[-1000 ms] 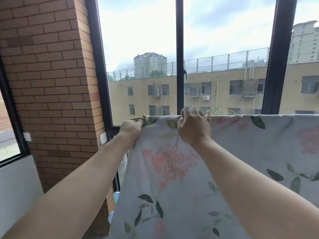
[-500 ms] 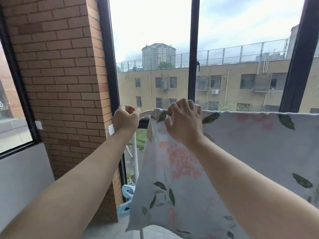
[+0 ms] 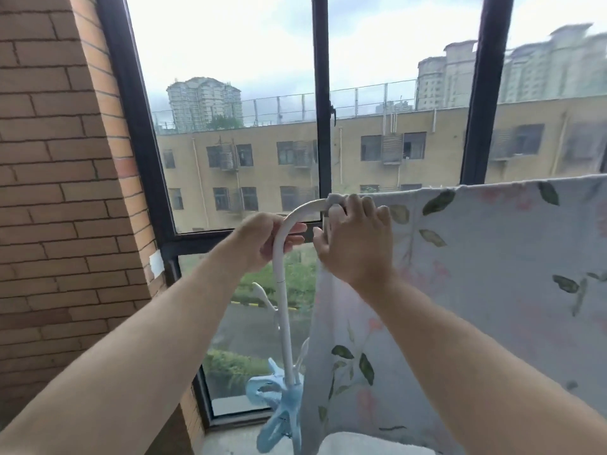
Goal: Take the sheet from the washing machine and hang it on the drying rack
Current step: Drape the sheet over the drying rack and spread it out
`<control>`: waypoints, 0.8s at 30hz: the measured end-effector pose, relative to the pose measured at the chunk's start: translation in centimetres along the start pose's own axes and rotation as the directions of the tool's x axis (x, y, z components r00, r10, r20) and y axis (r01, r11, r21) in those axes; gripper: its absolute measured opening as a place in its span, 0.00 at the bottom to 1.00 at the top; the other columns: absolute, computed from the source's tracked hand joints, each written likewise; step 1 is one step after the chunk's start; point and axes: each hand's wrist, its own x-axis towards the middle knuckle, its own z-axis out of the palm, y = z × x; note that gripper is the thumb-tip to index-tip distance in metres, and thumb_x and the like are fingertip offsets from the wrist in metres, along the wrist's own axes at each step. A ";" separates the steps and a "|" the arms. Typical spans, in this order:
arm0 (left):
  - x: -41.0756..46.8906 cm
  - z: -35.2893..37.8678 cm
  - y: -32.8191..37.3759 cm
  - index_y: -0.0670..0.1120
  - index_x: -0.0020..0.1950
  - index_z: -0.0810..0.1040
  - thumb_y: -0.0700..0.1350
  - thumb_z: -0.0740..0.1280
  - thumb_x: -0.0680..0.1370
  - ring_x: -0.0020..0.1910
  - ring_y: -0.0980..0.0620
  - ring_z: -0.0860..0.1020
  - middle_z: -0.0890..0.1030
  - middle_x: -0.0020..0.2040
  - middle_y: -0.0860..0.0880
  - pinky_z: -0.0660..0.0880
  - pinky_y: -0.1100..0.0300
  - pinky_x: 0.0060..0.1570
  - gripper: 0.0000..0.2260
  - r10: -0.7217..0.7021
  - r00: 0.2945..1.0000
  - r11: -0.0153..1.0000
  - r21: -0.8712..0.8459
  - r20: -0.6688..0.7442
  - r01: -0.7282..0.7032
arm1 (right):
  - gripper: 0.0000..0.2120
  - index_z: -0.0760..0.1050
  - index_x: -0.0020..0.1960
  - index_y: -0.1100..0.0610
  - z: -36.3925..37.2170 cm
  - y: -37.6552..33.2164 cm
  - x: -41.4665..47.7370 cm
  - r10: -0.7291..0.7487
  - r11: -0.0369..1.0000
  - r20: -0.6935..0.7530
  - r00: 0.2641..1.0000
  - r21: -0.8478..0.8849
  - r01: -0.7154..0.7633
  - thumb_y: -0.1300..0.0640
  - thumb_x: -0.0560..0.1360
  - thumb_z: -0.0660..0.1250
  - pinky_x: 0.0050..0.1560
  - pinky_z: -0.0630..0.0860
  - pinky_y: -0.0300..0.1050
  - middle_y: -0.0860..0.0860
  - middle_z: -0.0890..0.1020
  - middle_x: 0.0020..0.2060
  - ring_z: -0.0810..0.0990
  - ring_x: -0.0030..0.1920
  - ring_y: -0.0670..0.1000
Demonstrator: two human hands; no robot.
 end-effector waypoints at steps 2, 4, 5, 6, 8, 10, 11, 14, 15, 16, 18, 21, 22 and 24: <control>0.8 -0.7 -0.3 0.37 0.57 0.80 0.34 0.57 0.82 0.37 0.50 0.84 0.86 0.47 0.43 0.78 0.63 0.30 0.12 -0.034 0.996 0.999 -0.010 0.085 0.035 | 0.12 0.78 0.41 0.56 0.1 -0.5 -0.7 0.125 0.991 0.008 0.992 -0.039 -0.125 0.48 0.69 0.63 0.45 0.70 0.51 0.53 0.77 0.41 0.76 0.44 0.58; 1.5 -1.1 -0.4 0.39 0.57 0.80 0.33 0.61 0.82 0.37 0.51 0.84 0.86 0.48 0.43 0.80 0.63 0.33 0.10 -0.070 0.981 0.997 -0.019 0.178 0.075 | 0.12 0.77 0.39 0.56 -0.1 -1.2 -1.1 0.231 0.972 0.016 0.973 -0.038 -0.231 0.49 0.69 0.61 0.45 0.72 0.51 0.54 0.77 0.38 0.77 0.42 0.58; 2.3 -1.2 -0.6 0.40 0.57 0.80 0.33 0.63 0.81 0.38 0.51 0.84 0.86 0.49 0.44 0.82 0.63 0.36 0.09 -0.084 0.972 0.996 -0.015 0.221 0.089 | 0.11 0.77 0.39 0.56 -0.3 -1.4 -1.2 0.260 0.965 0.018 0.966 -0.036 -0.259 0.49 0.70 0.61 0.46 0.73 0.51 0.54 0.77 0.38 0.78 0.41 0.58; 2.7 -1.1 -0.7 0.40 0.57 0.80 0.34 0.65 0.81 0.39 0.52 0.84 0.86 0.50 0.44 0.83 0.62 0.40 0.08 -0.092 0.961 0.995 -0.013 0.262 0.099 | 0.11 0.77 0.39 0.56 -0.4 -1.5 -1.3 0.265 0.964 0.001 0.964 -0.039 -0.264 0.50 0.72 0.62 0.46 0.74 0.52 0.54 0.78 0.37 0.78 0.41 0.58; 3.6 -0.9 -0.8 0.41 0.60 0.80 0.35 0.69 0.79 0.43 0.52 0.84 0.85 0.53 0.45 0.82 0.61 0.47 0.10 -0.097 0.930 0.994 -0.015 0.355 0.109 | 0.12 0.76 0.39 0.56 -0.6 -1.6 -1.5 0.256 0.965 -0.032 0.966 -0.048 -0.257 0.50 0.75 0.62 0.45 0.74 0.52 0.53 0.78 0.37 0.78 0.40 0.57; 4.7 -0.6 -0.9 0.41 0.63 0.79 0.37 0.73 0.75 0.45 0.51 0.84 0.85 0.56 0.45 0.83 0.60 0.46 0.16 -0.088 0.886 0.995 -0.005 0.455 0.102 | 0.12 0.75 0.40 0.56 -0.9 -1.5 -1.4 0.238 0.969 -0.073 0.969 -0.050 -0.242 0.50 0.77 0.62 0.43 0.73 0.51 0.52 0.77 0.36 0.78 0.39 0.56; 5.2 -0.6 -0.9 0.41 0.63 0.79 0.38 0.74 0.72 0.47 0.50 0.84 0.85 0.57 0.45 0.83 0.60 0.45 0.19 -0.089 0.857 0.995 0.009 0.508 0.098 | 0.12 0.75 0.40 0.56 -1.0 -1.4 -1.3 0.234 0.970 -0.076 0.969 -0.049 -0.238 0.51 0.77 0.62 0.43 0.72 0.50 0.51 0.77 0.36 0.77 0.38 0.55; 6.9 -0.2 -0.9 0.43 0.65 0.79 0.39 0.74 0.73 0.53 0.48 0.83 0.84 0.56 0.48 0.82 0.57 0.50 0.20 -0.117 0.752 0.992 0.112 0.648 0.059 | 0.10 0.73 0.41 0.56 -0.7 -1.6 -0.8 0.218 0.975 -0.103 0.970 -0.016 -0.221 0.53 0.79 0.62 0.42 0.74 0.50 0.50 0.76 0.35 0.77 0.36 0.54; 7.5 0.2 -0.9 0.43 0.65 0.79 0.38 0.74 0.74 0.55 0.47 0.82 0.84 0.55 0.47 0.82 0.56 0.51 0.19 -0.110 0.717 0.991 0.134 0.688 0.024 | 0.10 0.73 0.42 0.57 -0.7 -1.6 -0.7 0.215 0.977 -0.113 0.970 0.012 -0.215 0.54 0.80 0.62 0.42 0.74 0.50 0.50 0.76 0.34 0.77 0.36 0.54; 7.8 0.6 -0.8 0.43 0.65 0.80 0.39 0.74 0.74 0.55 0.47 0.82 0.83 0.55 0.47 0.81 0.54 0.53 0.19 -0.092 0.684 0.989 0.148 0.723 -0.024 | 0.09 0.73 0.42 0.57 -0.6 -1.6 -0.6 0.219 0.976 -0.119 0.969 0.043 -0.215 0.55 0.80 0.61 0.41 0.75 0.50 0.50 0.77 0.35 0.78 0.35 0.54; 7.9 1.6 -1.0 0.45 0.60 0.82 0.41 0.76 0.72 0.56 0.48 0.81 0.83 0.53 0.47 0.78 0.50 0.59 0.17 -0.023 0.629 0.975 0.156 0.777 -0.157 | 0.10 0.74 0.45 0.58 -0.6 -1.9 -0.7 0.232 0.971 -0.125 0.965 0.089 -0.222 0.56 0.81 0.60 0.41 0.75 0.49 0.51 0.79 0.36 0.79 0.37 0.55; 8.4 3.2 -1.9 0.44 0.55 0.84 0.48 0.80 0.69 0.59 0.44 0.80 0.84 0.54 0.45 0.74 0.41 0.66 0.17 0.060 0.548 0.920 0.167 0.834 -0.356 | 0.12 0.75 0.47 0.59 -0.4 -2.2 -0.9 0.265 0.963 -0.128 0.956 0.078 -0.256 0.54 0.82 0.57 0.41 0.75 0.47 0.51 0.81 0.38 0.80 0.38 0.56; 8.8 3.5 -2.4 0.44 0.54 0.84 0.50 0.79 0.68 0.56 0.45 0.81 0.84 0.52 0.46 0.74 0.39 0.66 0.17 0.085 0.556 0.899 0.177 0.827 -0.400 | 0.13 0.75 0.48 0.59 -0.4 -2.4 -0.9 0.277 0.961 -0.128 0.952 0.059 -0.271 0.53 0.82 0.56 0.41 0.74 0.46 0.52 0.81 0.38 0.80 0.38 0.56; 9.5 3.8 -3.3 0.43 0.51 0.84 0.50 0.78 0.68 0.50 0.50 0.82 0.84 0.47 0.48 0.74 0.38 0.65 0.17 0.117 0.576 0.892 0.168 0.809 -0.419 | 0.11 0.75 0.48 0.59 -0.3 -2.7 -0.8 0.294 0.955 -0.134 0.946 0.008 -0.295 0.54 0.83 0.58 0.38 0.69 0.44 0.51 0.81 0.38 0.79 0.37 0.56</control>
